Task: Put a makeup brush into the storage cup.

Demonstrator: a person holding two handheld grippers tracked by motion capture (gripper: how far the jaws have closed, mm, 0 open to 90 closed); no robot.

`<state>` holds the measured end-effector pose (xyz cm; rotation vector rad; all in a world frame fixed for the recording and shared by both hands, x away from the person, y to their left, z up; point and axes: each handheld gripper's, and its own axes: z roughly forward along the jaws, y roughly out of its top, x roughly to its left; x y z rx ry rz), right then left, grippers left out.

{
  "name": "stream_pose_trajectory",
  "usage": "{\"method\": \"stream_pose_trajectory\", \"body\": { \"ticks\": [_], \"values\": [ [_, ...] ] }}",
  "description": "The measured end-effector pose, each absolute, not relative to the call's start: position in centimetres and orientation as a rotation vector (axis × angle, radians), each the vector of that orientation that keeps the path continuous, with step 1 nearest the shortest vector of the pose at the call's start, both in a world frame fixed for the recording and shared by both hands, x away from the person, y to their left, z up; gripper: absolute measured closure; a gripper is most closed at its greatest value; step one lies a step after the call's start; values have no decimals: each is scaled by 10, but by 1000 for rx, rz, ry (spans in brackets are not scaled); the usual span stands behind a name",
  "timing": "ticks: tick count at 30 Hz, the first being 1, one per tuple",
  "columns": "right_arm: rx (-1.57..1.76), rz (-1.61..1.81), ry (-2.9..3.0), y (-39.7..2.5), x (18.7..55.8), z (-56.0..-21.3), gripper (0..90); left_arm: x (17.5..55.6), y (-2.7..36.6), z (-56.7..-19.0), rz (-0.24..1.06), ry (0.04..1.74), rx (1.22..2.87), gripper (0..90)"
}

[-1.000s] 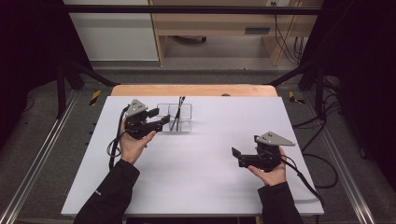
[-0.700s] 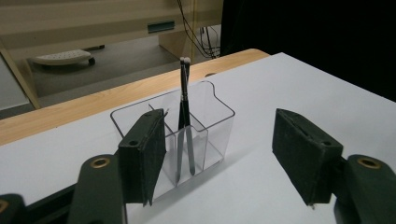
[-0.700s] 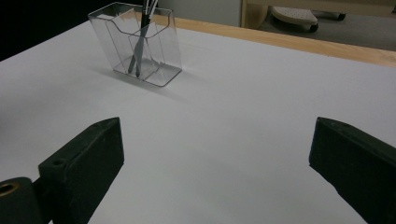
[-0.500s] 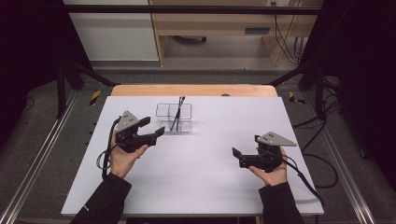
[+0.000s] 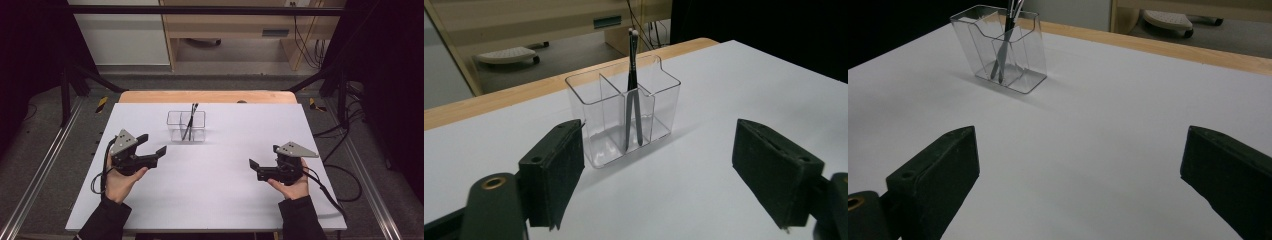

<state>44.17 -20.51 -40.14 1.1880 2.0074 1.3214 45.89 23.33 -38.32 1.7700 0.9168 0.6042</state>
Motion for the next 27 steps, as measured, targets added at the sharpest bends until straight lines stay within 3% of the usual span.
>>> {"method": "stream_pose_trajectory", "body": {
  "ticks": [12, 27],
  "values": [
    [1201, 1327, 2009, -211, 439, -405, 27, 446, 248, -397, 618, 968, 1750, 76],
    [1210, 1323, 2008, -215, 436, -408, 28, 437, 265, -410, 614, 1027, 1748, 56]
  ]
}}
